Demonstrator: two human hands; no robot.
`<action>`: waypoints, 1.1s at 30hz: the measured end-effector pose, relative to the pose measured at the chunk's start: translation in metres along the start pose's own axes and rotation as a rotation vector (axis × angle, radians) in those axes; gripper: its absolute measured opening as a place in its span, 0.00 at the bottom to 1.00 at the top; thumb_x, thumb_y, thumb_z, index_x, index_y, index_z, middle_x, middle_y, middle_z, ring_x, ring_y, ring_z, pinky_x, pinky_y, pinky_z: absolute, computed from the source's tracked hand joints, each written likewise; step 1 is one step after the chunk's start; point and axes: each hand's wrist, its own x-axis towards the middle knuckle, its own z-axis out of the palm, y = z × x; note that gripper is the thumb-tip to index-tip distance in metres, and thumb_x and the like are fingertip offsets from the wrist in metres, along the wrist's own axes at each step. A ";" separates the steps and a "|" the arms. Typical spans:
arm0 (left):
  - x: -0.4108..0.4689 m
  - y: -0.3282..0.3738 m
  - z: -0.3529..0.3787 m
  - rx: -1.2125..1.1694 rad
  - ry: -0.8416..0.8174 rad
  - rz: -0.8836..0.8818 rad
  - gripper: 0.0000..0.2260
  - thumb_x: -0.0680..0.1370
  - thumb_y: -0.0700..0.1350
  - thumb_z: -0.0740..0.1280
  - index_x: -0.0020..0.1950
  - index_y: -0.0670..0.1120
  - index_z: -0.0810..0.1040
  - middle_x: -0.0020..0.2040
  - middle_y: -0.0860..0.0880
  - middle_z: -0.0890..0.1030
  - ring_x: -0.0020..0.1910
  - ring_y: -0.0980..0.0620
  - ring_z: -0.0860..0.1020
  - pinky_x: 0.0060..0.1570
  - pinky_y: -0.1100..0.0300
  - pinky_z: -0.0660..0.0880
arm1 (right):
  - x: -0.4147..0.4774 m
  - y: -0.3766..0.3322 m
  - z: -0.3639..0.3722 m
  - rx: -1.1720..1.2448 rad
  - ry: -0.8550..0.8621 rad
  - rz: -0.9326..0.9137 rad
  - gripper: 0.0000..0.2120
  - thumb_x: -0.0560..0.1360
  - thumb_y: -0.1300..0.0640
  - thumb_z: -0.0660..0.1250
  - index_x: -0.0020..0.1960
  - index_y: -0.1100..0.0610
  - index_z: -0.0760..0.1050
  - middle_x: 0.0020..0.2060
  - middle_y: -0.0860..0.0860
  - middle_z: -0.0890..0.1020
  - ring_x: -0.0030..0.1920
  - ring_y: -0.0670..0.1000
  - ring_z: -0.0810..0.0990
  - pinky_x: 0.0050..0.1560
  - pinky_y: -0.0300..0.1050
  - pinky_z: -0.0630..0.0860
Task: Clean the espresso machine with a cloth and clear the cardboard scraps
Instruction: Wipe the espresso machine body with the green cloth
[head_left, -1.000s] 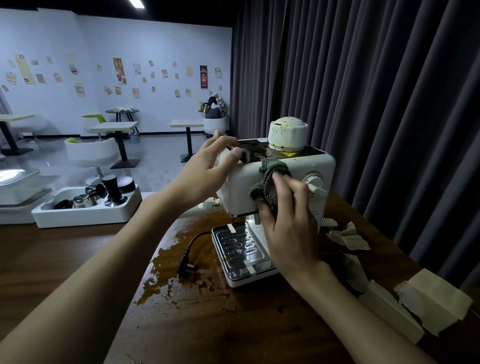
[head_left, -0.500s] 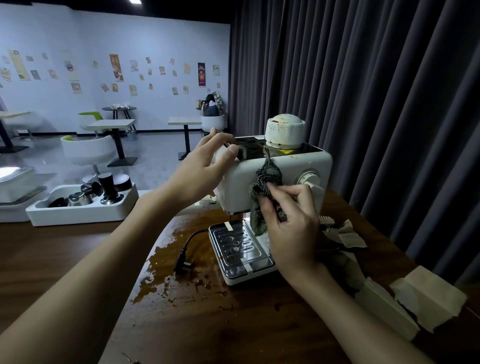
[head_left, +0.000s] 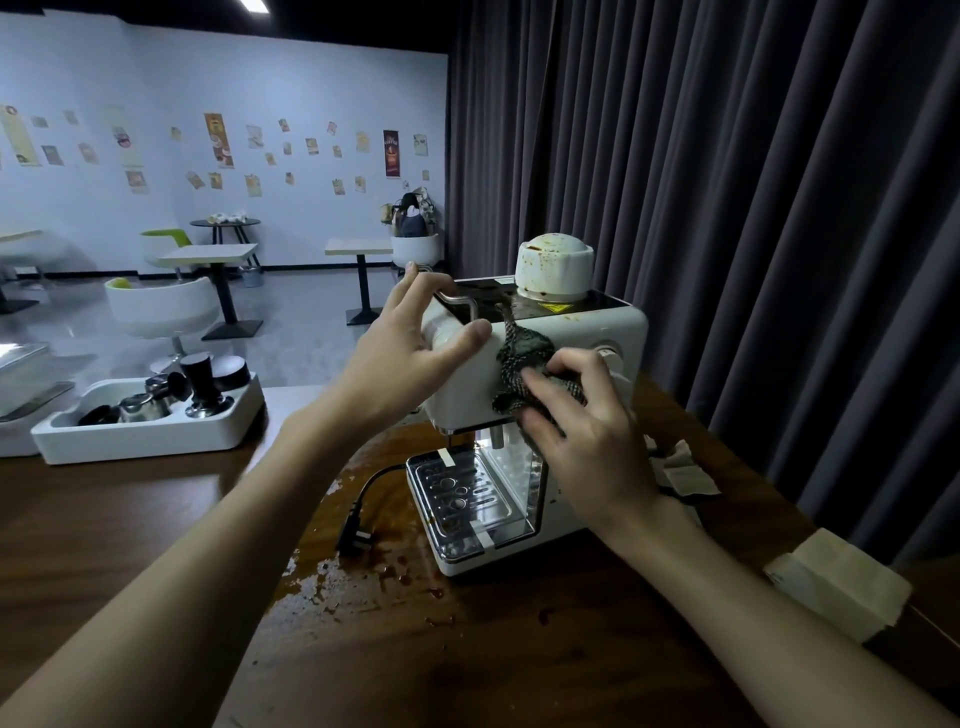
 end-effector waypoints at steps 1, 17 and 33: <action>0.000 0.000 0.000 0.011 0.005 0.000 0.20 0.68 0.77 0.62 0.54 0.71 0.67 0.74 0.52 0.67 0.74 0.40 0.68 0.65 0.38 0.74 | 0.004 0.005 -0.002 -0.014 -0.006 -0.015 0.14 0.74 0.60 0.68 0.59 0.63 0.79 0.55 0.55 0.72 0.47 0.59 0.80 0.45 0.54 0.82; 0.001 -0.003 0.000 0.036 0.002 0.009 0.15 0.70 0.74 0.62 0.52 0.74 0.65 0.73 0.48 0.69 0.73 0.39 0.68 0.63 0.37 0.75 | 0.032 0.002 -0.017 -0.036 0.069 0.200 0.14 0.75 0.62 0.69 0.60 0.63 0.79 0.53 0.57 0.77 0.47 0.59 0.80 0.43 0.55 0.81; 0.004 -0.010 -0.003 -0.004 0.018 -0.008 0.23 0.69 0.73 0.62 0.59 0.65 0.68 0.71 0.49 0.71 0.64 0.42 0.76 0.58 0.42 0.79 | 0.033 0.046 -0.037 -0.182 -0.263 0.225 0.25 0.80 0.45 0.59 0.74 0.55 0.66 0.65 0.55 0.67 0.64 0.56 0.67 0.61 0.53 0.69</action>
